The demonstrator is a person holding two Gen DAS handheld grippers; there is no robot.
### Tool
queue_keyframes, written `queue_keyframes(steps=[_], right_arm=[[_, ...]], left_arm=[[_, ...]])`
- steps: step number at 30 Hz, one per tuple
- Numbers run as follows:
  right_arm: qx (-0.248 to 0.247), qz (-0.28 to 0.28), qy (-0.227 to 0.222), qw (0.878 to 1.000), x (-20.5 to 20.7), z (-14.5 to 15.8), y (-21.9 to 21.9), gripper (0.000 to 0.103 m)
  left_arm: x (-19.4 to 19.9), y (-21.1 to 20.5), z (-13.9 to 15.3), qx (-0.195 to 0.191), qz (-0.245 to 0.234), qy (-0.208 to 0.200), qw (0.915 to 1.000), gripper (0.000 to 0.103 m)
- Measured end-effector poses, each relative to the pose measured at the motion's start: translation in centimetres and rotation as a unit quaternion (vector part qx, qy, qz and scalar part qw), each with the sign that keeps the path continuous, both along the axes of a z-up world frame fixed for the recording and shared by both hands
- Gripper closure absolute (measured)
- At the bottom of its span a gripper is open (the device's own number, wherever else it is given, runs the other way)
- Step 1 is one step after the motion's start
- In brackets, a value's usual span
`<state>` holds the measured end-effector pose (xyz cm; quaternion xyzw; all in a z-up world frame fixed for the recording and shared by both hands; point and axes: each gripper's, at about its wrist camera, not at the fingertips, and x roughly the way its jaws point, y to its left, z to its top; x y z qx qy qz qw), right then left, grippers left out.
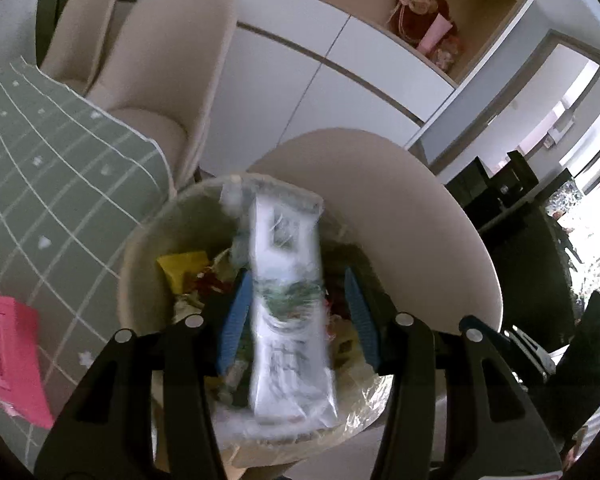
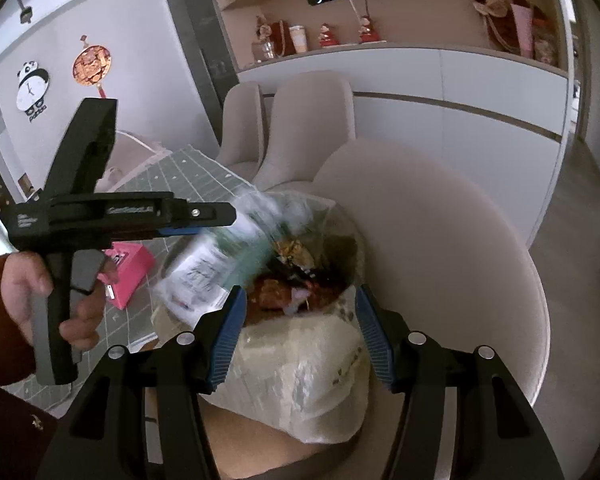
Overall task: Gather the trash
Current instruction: 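Open both tools to drop the milk carton and black wrapper into the bin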
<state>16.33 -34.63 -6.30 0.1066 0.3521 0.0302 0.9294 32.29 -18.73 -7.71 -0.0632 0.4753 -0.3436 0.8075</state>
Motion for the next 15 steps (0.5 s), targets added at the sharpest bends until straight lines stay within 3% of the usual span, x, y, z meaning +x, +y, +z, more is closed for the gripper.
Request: queue_keyframes(steps=[9, 13, 15], right_arm=[[0.004, 0.008, -0.007, 1.0, 0.1, 0.0, 1.0, 0.049], [0.003, 0.018, -0.015, 1.0, 0.9, 0.5, 2.5, 0.049], [0.01, 0.028, -0.017, 0.999, 1.8, 0.8, 3.4, 0.044]], left_arm=[[-1.6, 2.6, 1.6, 0.009, 0.023, -0.043, 0.9987, 0.056], [-2.4, 6.1, 2.1, 0.037, 0.057, -0.066, 0.9955, 0.056], [-2.8, 7.7, 2.4, 0.049, 0.076, -0.075, 0.9931, 0.056]])
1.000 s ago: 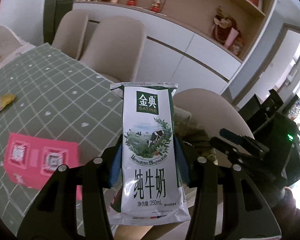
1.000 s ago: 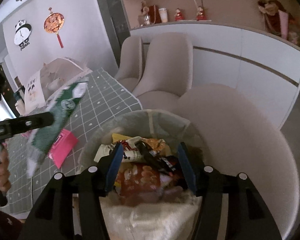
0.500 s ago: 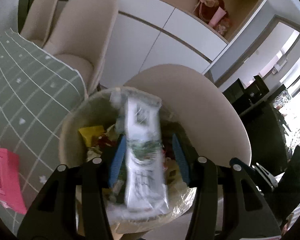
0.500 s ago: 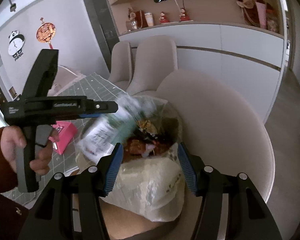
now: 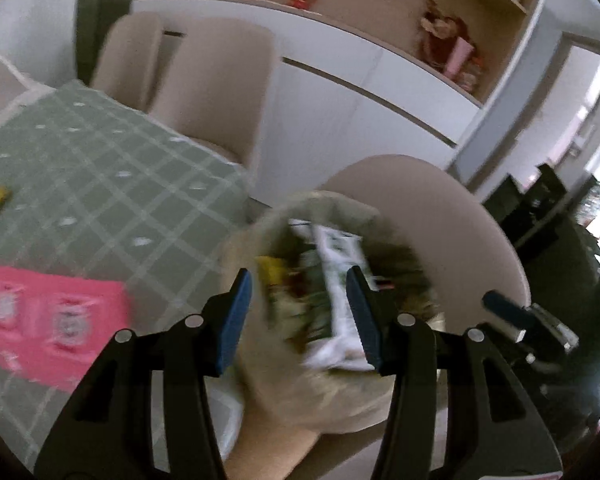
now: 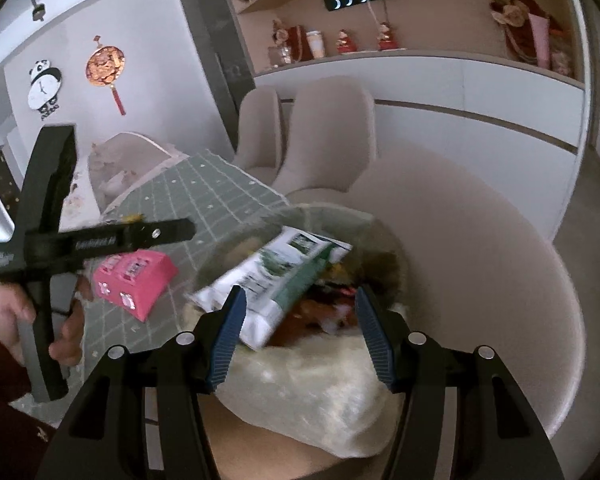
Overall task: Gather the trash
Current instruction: 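Open both tools to drop the milk carton and black wrapper into the bin, then move both open tools back over the table toward the remaining wrappers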
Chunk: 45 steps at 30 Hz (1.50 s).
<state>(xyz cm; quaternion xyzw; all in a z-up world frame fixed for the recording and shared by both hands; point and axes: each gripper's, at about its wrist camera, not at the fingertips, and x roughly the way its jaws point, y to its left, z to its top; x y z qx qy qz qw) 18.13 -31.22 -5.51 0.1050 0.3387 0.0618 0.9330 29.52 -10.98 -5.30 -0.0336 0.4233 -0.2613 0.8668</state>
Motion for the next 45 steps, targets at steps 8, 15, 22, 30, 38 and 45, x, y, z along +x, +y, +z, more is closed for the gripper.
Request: queue_keyframes(steps=[8, 15, 22, 30, 38, 45], right_arm=[[0.011, 0.095, 0.013, 0.995, 3.7, 0.9, 6.9, 0.04], [-0.012, 0.125, 0.019, 0.992, 6.4, 1.6, 13.7, 0.039], [-0.021, 0.139, 0.018, 0.99, 9.7, 2.7, 19.8, 0.039], [-0.07, 0.185, -0.001, 0.98, 14.5, 3.8, 28.9, 0.039], [-0.176, 0.298, -0.027, 0.938, 22.6, 3.1, 37.3, 0.039], [-0.196, 0.37, -0.015, 0.908, 30.1, 0.5, 40.6, 0.04]], left_arm=[[-0.8, 8.2, 0.9, 0.004, 0.069, -0.013, 0.9975, 0.056], [-1.0, 17.4, 0.4, -0.011, 0.135, -0.001, 0.9908, 0.056], [1.1, 29.7, 2.0, -0.007, 0.19, -0.011, 0.9818, 0.056], [8.8, 44.5, 6.2, 0.017, 0.165, -0.035, 0.9856, 0.056], [19.0, 50.2, -1.1, 0.026, 0.041, 0.126, 0.9908, 0.056], [24.2, 49.3, -6.9, 0.023, 0.02, 0.203, 0.9786, 0.056]])
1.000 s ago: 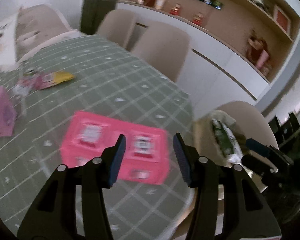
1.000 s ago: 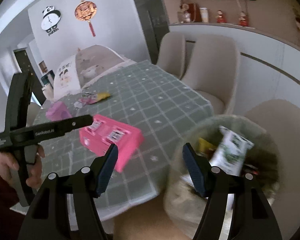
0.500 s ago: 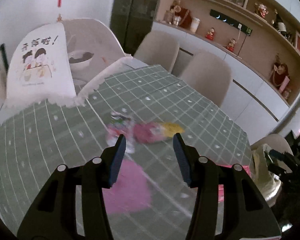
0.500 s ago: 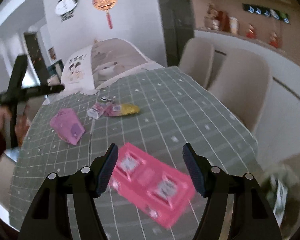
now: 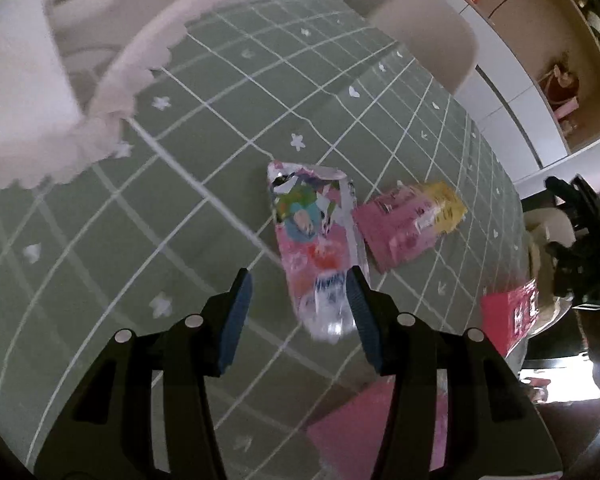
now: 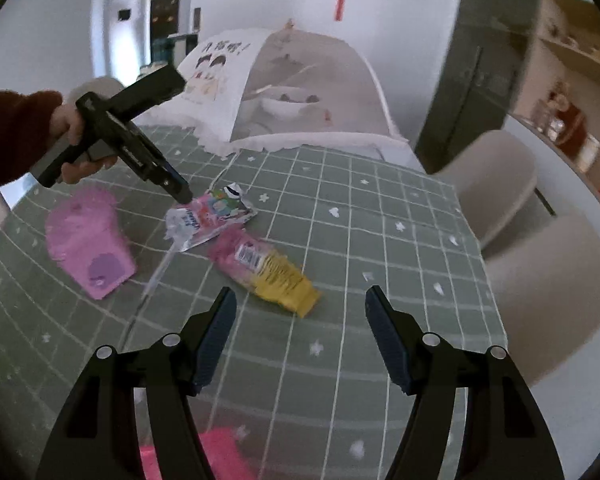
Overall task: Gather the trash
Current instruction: 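Move both open tools back over the table toward the remaining wrappers, then grasp the cartoon snack packet with the left tool while the right tool grasps the pink-yellow wrapper, then carry the cartoon packet and pink-yellow wrapper over the bin with both tools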
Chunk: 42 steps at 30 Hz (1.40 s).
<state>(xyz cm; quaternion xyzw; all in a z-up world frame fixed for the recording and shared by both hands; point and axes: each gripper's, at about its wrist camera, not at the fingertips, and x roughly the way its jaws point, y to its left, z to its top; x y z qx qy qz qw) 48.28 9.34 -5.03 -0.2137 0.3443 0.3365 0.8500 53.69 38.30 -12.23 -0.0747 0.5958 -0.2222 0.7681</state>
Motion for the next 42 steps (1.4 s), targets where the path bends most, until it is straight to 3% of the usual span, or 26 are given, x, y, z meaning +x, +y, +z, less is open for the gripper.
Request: queue_keyframes(steps=[5, 12, 20, 26, 28, 32, 42], right_arm=[[0.011, 0.023, 0.026, 0.999, 2.9, -2.2, 1.8, 0.04], [0.008, 0.052, 0.052, 0.997, 4.9, -4.8, 4.1, 0.04], [-0.008, 0.105, 0.082, 0.991, 6.2, -6.0, 6.9, 0.04], [-0.03, 0.114, 0.122, 0.986, 7.2, -7.7, 8.3, 0.04], [-0.048, 0.115, 0.128, 0.984, 6.9, -8.4, 8.6, 0.04], [-0.047, 0.095, 0.16, 0.981, 6.3, -8.4, 8.1, 0.081], [-0.002, 0.009, 0.1, 0.995, 0.4, -0.3, 2.9, 0.087]], left_arm=[[1.9, -1.0, -0.8, -0.016, 0.017, -0.007, 0.9997, 0.057], [1.7, -1.8, -1.8, 0.009, 0.043, -0.017, 0.9989, 0.098], [0.4, -0.6, 0.0, 0.042, 0.065, -0.059, 0.9952, 0.1], [-1.3, 0.6, 3.2, 0.081, 0.11, -0.115, 0.984, 0.1], [-1.9, 1.0, 4.0, 0.077, 0.125, -0.123, 0.9815, 0.1], [-4.0, 1.0, 6.1, 0.066, 0.154, -0.14, 0.9759, 0.1], [-10.4, -3.7, 12.2, 0.079, 0.147, -0.202, 0.9649, 0.1]])
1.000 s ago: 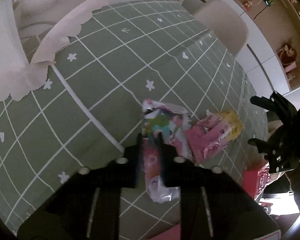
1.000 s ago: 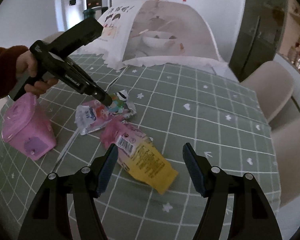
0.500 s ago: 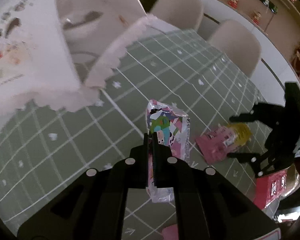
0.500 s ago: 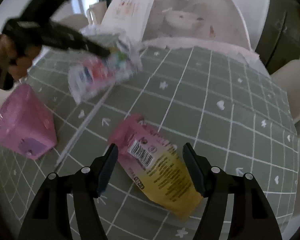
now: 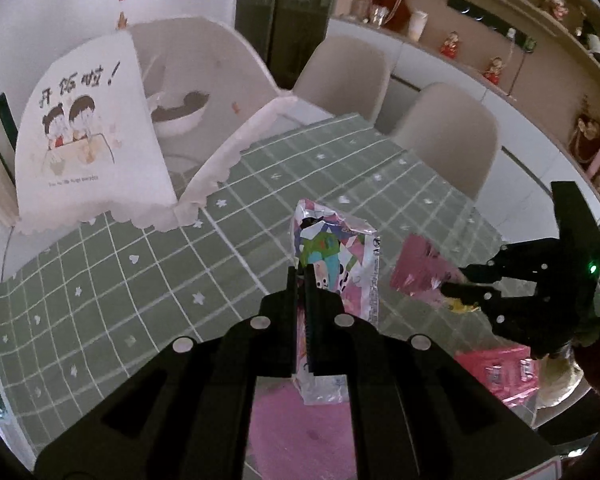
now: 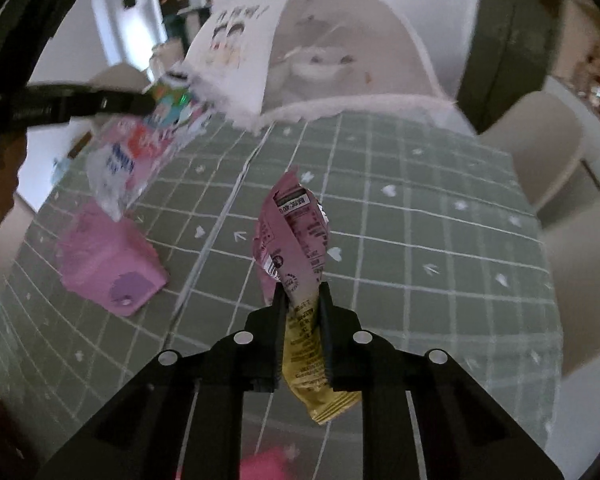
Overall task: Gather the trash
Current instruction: 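Carry the cartoon packet and pink-yellow wrapper over the bin with both tools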
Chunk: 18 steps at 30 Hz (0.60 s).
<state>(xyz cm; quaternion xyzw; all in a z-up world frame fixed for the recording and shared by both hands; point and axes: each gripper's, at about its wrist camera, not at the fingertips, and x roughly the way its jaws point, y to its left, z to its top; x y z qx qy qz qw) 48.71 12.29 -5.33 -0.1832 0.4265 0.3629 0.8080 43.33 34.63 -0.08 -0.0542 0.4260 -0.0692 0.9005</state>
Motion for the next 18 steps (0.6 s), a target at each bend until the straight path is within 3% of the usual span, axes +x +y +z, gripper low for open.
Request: queue_keyframes(steps=[7, 13, 18], right_arm=[[0.024, -0.058, -0.046, 0.997, -6.9, 4.8, -4.4, 0.087], [0.04, -0.107, -0.059, 0.992, -11.8, 6.5, -9.1, 0.087], [0.057, -0.135, -0.07, 0.987, -15.4, 7.5, -13.5, 0.087]], left_arm=[[-6.5, -4.7, 1.9, -0.007, 0.007, -0.018, 0.9998, 0.1], [-10.8, -8.4, 2.6, -0.018, 0.016, -0.02, 0.9995, 0.1], [-13.0, -13.0, 3.3, -0.023, -0.003, -0.029, 0.9993, 0.1]])
